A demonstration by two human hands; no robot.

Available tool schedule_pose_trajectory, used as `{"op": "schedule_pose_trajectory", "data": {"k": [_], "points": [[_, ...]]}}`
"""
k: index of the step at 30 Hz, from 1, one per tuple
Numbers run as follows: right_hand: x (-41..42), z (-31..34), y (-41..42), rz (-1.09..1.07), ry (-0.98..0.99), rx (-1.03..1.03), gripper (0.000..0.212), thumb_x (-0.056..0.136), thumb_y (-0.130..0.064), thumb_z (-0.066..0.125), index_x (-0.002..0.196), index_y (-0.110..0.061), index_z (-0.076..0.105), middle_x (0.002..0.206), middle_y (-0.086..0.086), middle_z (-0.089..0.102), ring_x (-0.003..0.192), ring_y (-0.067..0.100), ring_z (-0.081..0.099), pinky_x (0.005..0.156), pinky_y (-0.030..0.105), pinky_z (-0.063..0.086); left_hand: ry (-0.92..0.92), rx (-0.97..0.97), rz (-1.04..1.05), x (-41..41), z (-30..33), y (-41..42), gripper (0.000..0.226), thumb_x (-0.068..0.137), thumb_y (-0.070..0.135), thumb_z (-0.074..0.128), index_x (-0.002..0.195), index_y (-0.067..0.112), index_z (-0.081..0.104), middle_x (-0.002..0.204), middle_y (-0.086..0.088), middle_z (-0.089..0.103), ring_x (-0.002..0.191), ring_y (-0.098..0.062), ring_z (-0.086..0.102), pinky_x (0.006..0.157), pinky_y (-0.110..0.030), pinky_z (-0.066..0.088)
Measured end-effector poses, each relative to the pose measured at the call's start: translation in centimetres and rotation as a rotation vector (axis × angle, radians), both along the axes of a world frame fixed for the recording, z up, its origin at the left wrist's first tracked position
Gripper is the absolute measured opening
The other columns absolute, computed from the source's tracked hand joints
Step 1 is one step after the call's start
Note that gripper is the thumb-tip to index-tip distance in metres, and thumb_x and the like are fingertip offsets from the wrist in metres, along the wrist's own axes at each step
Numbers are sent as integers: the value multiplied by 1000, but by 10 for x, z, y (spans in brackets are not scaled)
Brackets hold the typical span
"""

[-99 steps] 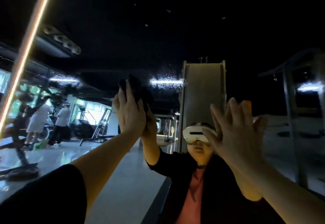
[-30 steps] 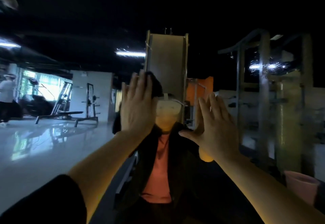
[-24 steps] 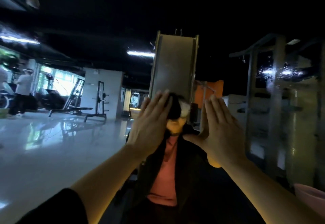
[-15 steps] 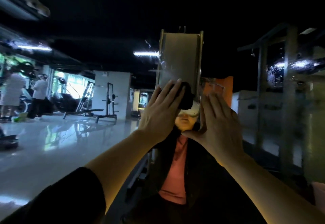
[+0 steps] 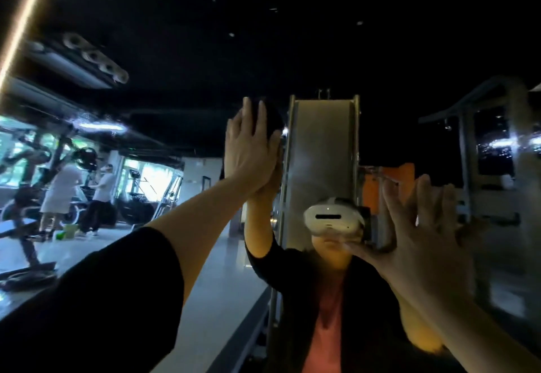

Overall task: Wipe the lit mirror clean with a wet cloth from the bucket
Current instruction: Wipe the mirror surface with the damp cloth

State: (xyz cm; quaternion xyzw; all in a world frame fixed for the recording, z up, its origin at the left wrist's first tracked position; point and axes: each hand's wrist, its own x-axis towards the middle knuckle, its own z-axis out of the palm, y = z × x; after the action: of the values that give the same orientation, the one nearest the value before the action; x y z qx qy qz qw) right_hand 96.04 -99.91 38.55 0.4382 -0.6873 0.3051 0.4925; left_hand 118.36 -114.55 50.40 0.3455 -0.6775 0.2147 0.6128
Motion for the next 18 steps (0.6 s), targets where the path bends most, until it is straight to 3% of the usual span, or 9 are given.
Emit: {"op": "schedule_pose_trajectory", "data": {"k": [4,6,9,11,16,18], "points": [[-1,-1,0,1,30,-26,115,65,-99,24,157,-29,24,163,22,12,147,50,11,98,82,23,-450,-252,-1,-22,-27,14,63,102,53,17,156,22,9,165,-5,0,150,-25,5,123,-43,6],[-1,-2,2,14,38,-20,113,67,-99,20,155,-27,29,163,21,12,147,50,12,99,81,22,-384,-207,55,-4,-17,3,64,102,50,17,156,18,8,165,-7,0,151,-23,1,123,-44,4],[-2,-3,3,22,29,8,113,68,-98,17,156,-28,27,164,19,7,148,48,8,101,80,22,-6,114,45,21,15,-5,66,104,46,21,156,12,0,164,-10,-8,151,-24,-8,123,-44,-1],[-2,-3,2,21,33,6,112,70,-98,17,156,-27,27,164,20,8,148,49,8,102,81,18,54,164,58,11,22,5,66,104,48,18,156,11,-1,164,-10,-10,151,-24,-10,123,-44,-3],[0,-5,2,-5,45,26,108,72,-96,18,157,-29,21,164,20,10,148,48,9,105,79,15,-394,-202,57,-59,-30,38,69,103,54,21,156,14,2,164,-6,-5,151,-22,-8,122,-41,-6],[-8,-6,5,16,59,27,105,75,-95,17,158,-30,18,165,17,6,150,44,6,107,77,15,-464,-252,40,-51,-36,31,70,102,56,18,156,14,5,164,-6,-1,151,-20,-6,123,-42,-1]]}}
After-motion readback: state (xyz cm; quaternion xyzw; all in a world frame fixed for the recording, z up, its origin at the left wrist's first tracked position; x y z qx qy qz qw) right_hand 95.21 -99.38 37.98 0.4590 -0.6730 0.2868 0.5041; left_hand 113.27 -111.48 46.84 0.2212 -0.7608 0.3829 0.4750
